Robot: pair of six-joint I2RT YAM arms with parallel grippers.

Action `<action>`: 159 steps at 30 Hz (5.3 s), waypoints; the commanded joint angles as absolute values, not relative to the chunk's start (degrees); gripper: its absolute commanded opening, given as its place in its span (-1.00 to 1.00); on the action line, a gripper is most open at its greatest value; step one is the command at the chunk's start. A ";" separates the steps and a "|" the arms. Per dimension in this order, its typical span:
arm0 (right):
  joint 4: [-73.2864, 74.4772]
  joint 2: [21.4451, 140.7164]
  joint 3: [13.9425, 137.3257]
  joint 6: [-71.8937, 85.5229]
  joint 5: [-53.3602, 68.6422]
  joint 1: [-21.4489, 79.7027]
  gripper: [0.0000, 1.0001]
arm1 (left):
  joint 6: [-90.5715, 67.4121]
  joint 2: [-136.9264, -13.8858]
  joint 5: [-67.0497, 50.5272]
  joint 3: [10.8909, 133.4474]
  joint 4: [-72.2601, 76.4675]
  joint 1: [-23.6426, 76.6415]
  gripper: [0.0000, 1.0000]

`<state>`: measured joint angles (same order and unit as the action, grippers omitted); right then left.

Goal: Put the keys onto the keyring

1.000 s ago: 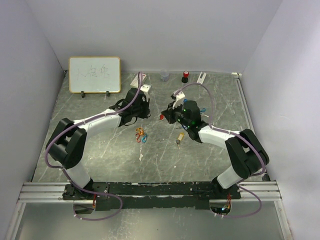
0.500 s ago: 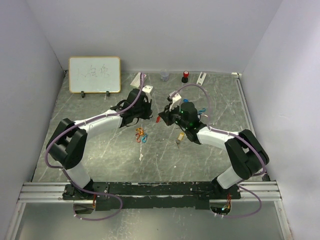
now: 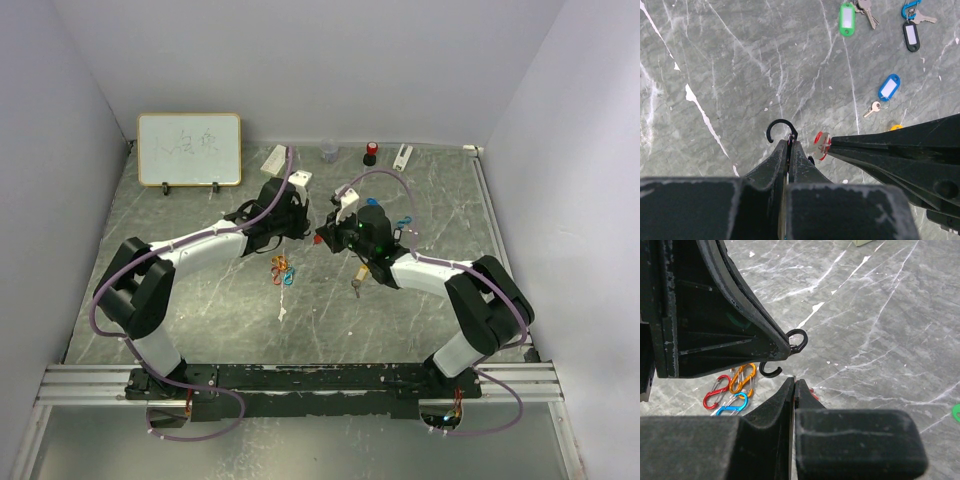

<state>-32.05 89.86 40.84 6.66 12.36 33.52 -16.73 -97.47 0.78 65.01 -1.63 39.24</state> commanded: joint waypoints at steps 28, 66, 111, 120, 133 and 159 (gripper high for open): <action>-34.04 90.91 43.32 5.36 12.11 34.62 -1.00 | -16.35 -97.55 -0.79 67.35 0.09 40.65 -0.87; -33.20 88.69 40.80 4.57 11.29 36.34 -1.00 | -16.26 -98.56 2.69 68.64 0.65 40.69 -0.86; -33.49 83.98 37.07 6.91 4.93 37.09 -0.17 | -18.06 -97.86 6.93 69.25 0.62 40.60 -0.87; -30.83 84.89 39.19 11.25 2.21 35.93 -0.14 | -18.19 -97.04 6.95 68.57 1.13 40.56 -0.86; -37.31 88.04 40.04 23.29 19.77 29.51 -0.38 | -18.70 -95.14 7.12 66.11 3.45 40.38 -0.87; -42.18 93.13 42.90 32.20 24.18 28.57 -0.52 | -19.52 -92.26 4.66 62.21 8.31 40.35 -0.86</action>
<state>-40.16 91.96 41.15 30.85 24.18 28.84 -19.14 -94.70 6.17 63.05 4.95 40.34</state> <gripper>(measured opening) 0.244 0.081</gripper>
